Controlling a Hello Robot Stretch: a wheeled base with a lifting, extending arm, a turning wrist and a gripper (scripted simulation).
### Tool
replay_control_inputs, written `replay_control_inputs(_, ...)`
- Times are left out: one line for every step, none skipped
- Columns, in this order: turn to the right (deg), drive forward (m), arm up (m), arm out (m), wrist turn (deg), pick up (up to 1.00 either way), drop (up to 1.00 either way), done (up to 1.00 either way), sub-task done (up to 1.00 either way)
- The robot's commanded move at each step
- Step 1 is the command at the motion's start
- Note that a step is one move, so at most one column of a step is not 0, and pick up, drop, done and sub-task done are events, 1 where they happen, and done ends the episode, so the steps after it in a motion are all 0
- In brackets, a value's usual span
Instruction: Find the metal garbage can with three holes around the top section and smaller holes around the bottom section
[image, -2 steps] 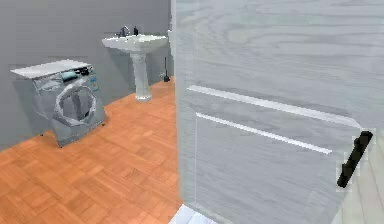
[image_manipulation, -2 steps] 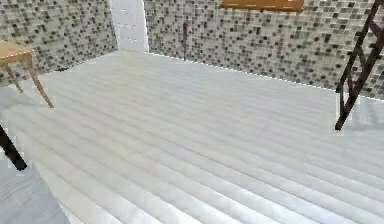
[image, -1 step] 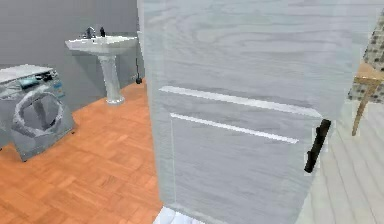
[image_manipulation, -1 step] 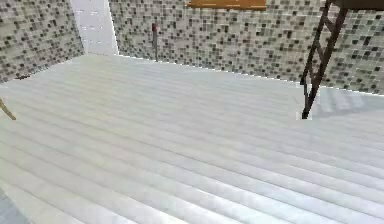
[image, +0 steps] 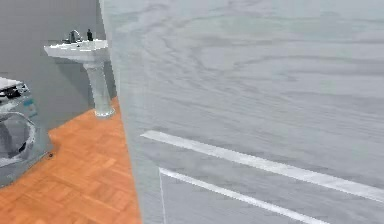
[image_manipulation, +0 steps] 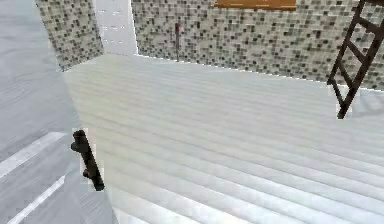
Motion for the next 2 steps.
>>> replay_control_inputs(-45.0,0.0,0.0,0.0,0.0,0.0,0.0,0.0,0.0)
replay_control_inputs(-18.0,0.0,0.0,0.0,0.0,0.0,0.0,0.0,0.0)
